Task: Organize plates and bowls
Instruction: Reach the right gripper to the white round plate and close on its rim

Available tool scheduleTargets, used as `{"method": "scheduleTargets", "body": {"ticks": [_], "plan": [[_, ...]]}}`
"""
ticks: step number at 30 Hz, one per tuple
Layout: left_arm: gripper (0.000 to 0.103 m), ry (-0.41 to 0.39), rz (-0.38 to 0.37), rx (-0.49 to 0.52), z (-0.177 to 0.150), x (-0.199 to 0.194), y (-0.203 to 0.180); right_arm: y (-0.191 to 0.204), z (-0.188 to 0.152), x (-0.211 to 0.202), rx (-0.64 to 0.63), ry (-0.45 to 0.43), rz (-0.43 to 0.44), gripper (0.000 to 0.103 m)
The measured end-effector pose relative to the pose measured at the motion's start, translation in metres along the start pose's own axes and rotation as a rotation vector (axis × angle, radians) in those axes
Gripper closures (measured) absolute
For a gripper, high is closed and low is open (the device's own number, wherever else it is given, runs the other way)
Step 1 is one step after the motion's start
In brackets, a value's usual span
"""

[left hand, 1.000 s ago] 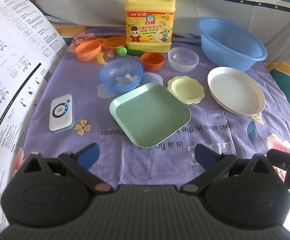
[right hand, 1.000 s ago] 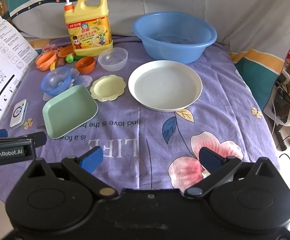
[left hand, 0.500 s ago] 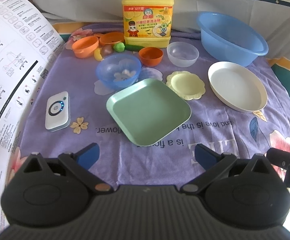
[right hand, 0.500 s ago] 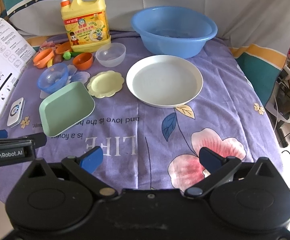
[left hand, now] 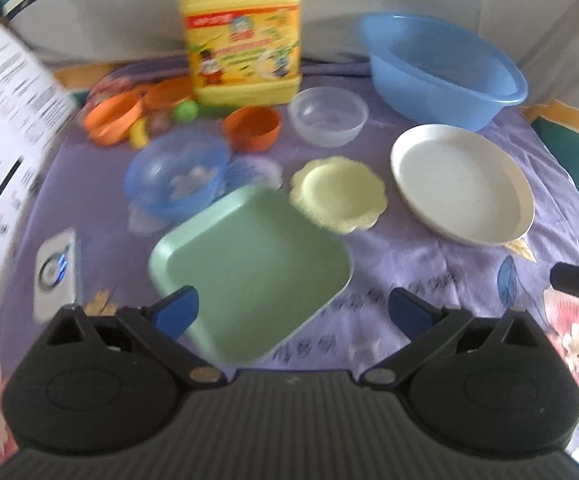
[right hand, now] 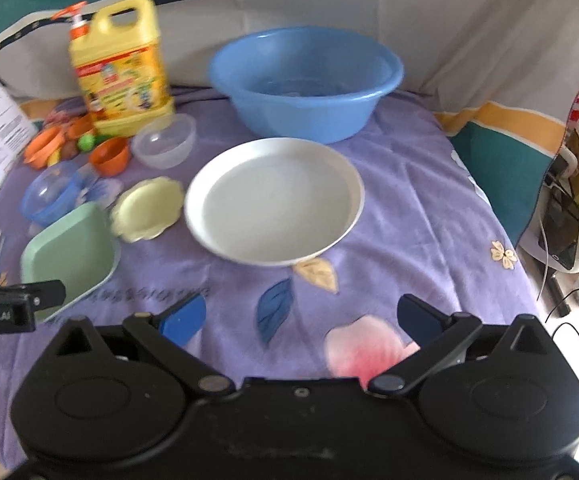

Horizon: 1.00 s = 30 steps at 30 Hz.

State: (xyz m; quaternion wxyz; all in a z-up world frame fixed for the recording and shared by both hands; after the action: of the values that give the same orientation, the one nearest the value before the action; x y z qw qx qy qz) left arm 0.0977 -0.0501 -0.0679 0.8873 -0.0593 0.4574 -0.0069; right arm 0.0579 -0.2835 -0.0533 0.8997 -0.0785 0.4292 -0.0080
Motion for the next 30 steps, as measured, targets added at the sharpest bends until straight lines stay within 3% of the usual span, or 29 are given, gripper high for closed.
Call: {"method": "scheduleTargets", "body": {"ticks": [5,10,19,21,27,30], "plan": [[0.000,-0.013,-0.039,0.047,0.025,0.025,-0.034,-0.032,0.018,0.029,0.046,-0.038,0.000,0.001],[0.000,-0.006,-0.067,0.073,0.046,0.053,-0.064,-0.057,0.036,0.065,0.085,-0.030,0.023,0.020],[0.024,0.034,-0.110,0.092,0.059,0.093,-0.089,-0.073,0.042,0.122,0.110,0.022,0.060,0.072],[0.030,0.041,-0.117,0.094,0.060,0.098,-0.094,-0.073,0.040,0.129,0.112,0.023,0.065,0.091],[0.057,0.086,-0.157,0.120,0.056,0.113,-0.109,-0.078,0.028,0.131,0.114,0.006,0.035,0.096],[0.058,0.093,-0.171,0.136,0.052,0.116,-0.114,-0.084,0.022,0.127,0.133,0.003,0.052,0.096]]}}
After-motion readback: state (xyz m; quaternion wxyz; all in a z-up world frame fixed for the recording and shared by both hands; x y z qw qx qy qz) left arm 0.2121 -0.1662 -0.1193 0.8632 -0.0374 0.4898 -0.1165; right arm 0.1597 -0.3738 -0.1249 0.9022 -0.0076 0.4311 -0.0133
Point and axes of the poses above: each gripper's, at about its wrist camera, not at the fingertips, and x roughly the way its jaws point, y to its left, z to its top, the point moved 3 cm from there along x, roughly the way its jaws point, and after that the axes turned 14 degrees about -x, right-handed, at the moved point
